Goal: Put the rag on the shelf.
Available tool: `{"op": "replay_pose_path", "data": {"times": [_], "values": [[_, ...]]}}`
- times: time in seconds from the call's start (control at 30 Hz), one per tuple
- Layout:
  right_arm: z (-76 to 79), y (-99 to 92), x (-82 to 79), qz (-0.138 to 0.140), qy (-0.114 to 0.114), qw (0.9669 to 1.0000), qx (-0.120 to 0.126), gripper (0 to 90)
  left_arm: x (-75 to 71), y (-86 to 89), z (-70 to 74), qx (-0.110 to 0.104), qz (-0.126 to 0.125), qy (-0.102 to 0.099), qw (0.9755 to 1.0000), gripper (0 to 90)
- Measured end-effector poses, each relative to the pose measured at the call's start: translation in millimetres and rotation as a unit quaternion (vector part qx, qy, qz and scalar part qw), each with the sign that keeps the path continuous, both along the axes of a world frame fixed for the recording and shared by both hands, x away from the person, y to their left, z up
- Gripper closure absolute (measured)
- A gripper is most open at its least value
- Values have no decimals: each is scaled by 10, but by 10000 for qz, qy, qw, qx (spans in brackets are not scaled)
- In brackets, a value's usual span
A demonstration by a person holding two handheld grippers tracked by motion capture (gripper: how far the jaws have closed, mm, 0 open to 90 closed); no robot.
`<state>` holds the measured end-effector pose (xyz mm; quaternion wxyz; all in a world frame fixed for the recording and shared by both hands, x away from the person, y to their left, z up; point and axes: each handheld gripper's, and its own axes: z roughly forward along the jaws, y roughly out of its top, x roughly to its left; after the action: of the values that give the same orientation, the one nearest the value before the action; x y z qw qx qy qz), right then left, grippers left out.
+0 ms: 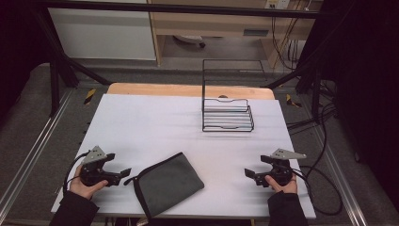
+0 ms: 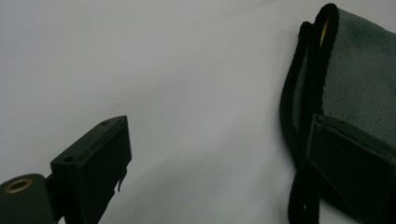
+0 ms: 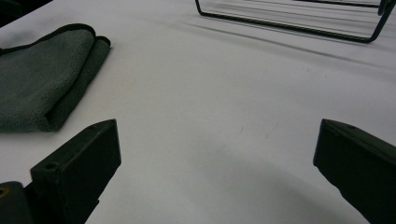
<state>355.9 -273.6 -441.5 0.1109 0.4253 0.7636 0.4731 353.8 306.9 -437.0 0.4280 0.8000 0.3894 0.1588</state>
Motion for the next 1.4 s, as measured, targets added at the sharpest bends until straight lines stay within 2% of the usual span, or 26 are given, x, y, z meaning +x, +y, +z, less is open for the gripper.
{"op": "replay_pose_path", "data": {"times": [0.43,0.63,0.77,0.97,1.03,1.07,1.17,1.2,1.23,1.33,1.37,1.4], "values": [[-7,27,-5,-14,43,10000,-32,10,-5,-64,27,-18,-36,68,10000,84],[16,147,-27,61,44,9999,-79,9,-27,-146,52,-104,-12,197,9998,147],[35,224,-27,107,43,9999,-97,10,-39,-232,60,-35,-35,291,9996,194],[74,479,-58,281,35,9994,-192,13,-84,-395,54,95,-250,379,9989,313],[75,511,-60,294,53,9993,-208,13,-91,-429,39,178,-292,443,9984,328],[74,610,-68,343,72,9991,-236,13,-93,-449,25,221,-325,499,9980,362],[76,704,-80,390,99,9988,-266,17,-99,-484,-1,294,-390,635,9968,395],[76,794,-90,431,105,9986,-289,22,-100,-494,-8,345,-401,663,9964,435],[76,794,-90,431,105,9986,-289,22,-102,-501,-13,366,-405,692,9961,451],[67,983,-116,497,156,9980,-360,32,-97,-513,-37,347,-412,805,9953,502],[67,983,-116,497,156,9980,-360,32,-96,-513,-41,312,-406,845,9951,502],[60,1082,-134,540,182,9976,-397,42,-93,-509,-44,285,-401,890,9948,537]]}}
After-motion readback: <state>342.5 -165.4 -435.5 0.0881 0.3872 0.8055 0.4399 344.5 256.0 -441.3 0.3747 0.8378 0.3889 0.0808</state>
